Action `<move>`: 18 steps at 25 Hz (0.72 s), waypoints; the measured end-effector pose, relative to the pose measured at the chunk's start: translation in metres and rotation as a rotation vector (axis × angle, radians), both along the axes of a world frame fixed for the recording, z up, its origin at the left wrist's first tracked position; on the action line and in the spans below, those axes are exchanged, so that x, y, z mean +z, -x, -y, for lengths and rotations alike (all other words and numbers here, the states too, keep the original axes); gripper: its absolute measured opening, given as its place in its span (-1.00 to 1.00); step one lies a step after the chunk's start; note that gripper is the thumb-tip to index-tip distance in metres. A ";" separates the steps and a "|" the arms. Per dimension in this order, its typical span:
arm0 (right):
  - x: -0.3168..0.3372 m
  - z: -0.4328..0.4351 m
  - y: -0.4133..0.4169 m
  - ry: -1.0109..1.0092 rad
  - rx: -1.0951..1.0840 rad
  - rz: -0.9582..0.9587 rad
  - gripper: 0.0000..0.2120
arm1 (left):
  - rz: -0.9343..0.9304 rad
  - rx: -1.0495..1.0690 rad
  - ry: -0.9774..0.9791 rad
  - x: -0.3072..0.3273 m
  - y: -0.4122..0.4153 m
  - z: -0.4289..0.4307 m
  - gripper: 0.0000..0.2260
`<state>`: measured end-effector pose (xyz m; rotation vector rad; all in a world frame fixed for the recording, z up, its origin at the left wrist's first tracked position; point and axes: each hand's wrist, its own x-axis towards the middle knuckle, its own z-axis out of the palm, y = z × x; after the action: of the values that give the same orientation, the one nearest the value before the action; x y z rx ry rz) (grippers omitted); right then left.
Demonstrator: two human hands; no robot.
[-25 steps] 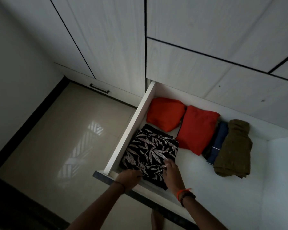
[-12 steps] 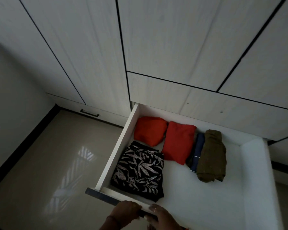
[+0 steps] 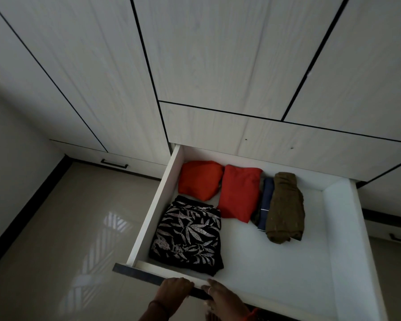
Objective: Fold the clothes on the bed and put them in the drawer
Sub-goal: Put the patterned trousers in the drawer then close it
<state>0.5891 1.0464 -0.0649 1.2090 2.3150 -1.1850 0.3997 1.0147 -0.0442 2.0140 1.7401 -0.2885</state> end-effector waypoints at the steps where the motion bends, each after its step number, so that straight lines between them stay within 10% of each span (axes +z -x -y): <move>1: 0.000 -0.003 0.000 -0.002 0.006 0.004 -0.53 | 0.007 0.012 0.009 0.003 -0.002 -0.003 -0.70; 10: 0.011 -0.039 0.000 -0.042 0.045 0.049 -0.54 | -0.033 -0.049 0.094 -0.012 0.002 -0.028 -0.95; 18: 0.018 -0.072 0.005 -0.149 0.054 0.018 -0.61 | -0.111 -0.080 0.107 0.014 -0.006 -0.075 -0.65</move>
<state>0.5842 1.1180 -0.0474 1.1918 2.4430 -0.9954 0.4053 1.0898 -0.0304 2.0271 1.6740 -0.5181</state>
